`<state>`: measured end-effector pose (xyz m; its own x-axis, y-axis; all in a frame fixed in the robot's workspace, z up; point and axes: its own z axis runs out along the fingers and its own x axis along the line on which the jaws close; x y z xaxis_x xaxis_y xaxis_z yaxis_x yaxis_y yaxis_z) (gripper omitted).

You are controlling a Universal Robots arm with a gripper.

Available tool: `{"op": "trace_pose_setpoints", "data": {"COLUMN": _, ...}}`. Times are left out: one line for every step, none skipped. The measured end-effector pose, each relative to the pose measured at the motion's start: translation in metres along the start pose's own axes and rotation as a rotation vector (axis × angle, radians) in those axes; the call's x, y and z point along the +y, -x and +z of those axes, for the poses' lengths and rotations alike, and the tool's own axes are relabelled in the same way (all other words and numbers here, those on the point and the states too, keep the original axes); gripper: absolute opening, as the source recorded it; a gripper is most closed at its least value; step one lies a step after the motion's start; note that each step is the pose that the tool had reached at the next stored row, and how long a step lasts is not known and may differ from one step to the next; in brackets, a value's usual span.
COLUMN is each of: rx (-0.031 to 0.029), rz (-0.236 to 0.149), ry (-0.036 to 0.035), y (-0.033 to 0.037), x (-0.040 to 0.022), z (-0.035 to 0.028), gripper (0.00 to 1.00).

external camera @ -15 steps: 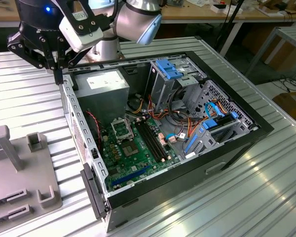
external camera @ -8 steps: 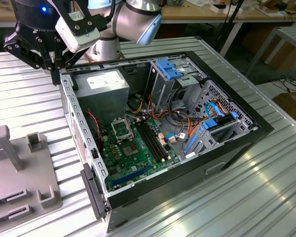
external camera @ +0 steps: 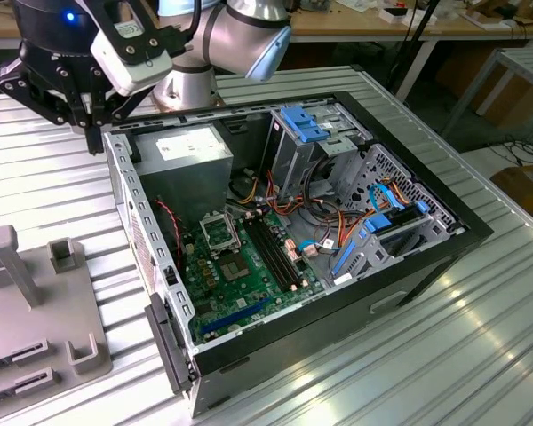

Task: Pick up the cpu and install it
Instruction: 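Reach for the cpu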

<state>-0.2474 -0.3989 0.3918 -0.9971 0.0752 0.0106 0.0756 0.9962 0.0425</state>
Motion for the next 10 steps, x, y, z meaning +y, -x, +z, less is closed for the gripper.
{"op": "trace_pose_setpoints", "data": {"rx": 0.0001, "rz": 0.000, "ry": 0.0001, "y": -0.0002, "x": 0.0000, "z": 0.0000, "gripper": 0.11}}
{"op": "trace_pose_setpoints", "data": {"rx": 0.0002, "rz": 0.000, "ry": 0.0000, "y": -0.0002, "x": 0.0000, "z": 0.0000, "gripper": 0.11}}
{"op": "trace_pose_setpoints", "data": {"rx": 0.0001, "rz": 0.000, "ry": 0.0000, "y": -0.0003, "x": 0.0000, "z": 0.0000, "gripper": 0.11}}
{"op": "trace_pose_setpoints", "data": {"rx": 0.0002, "rz": 0.000, "ry": 0.0000, "y": -0.0004, "x": 0.0000, "z": 0.0000, "gripper": 0.11}}
{"op": "trace_pose_setpoints", "data": {"rx": 0.0001, "rz": 0.000, "ry": 0.0000, "y": -0.0004, "x": 0.0000, "z": 0.0000, "gripper": 0.11}}
{"op": "trace_pose_setpoints", "data": {"rx": 0.0002, "rz": 0.000, "ry": 0.0000, "y": -0.0004, "x": 0.0000, "z": 0.0000, "gripper": 0.11}}
{"op": "trace_pose_setpoints", "data": {"rx": 0.0002, "rz": 0.000, "ry": 0.0000, "y": -0.0004, "x": 0.0000, "z": 0.0000, "gripper": 0.11}}
{"op": "trace_pose_setpoints", "data": {"rx": 0.0001, "rz": 0.000, "ry": 0.0000, "y": -0.0005, "x": 0.0000, "z": 0.0000, "gripper": 0.11}}
{"op": "trace_pose_setpoints", "data": {"rx": 0.0001, "rz": 0.000, "ry": 0.0000, "y": -0.0005, "x": 0.0000, "z": 0.0000, "gripper": 0.11}}
{"op": "trace_pose_setpoints", "data": {"rx": 0.0001, "rz": 0.000, "ry": 0.0000, "y": -0.0008, "x": 0.0000, "z": 0.0000, "gripper": 0.11}}
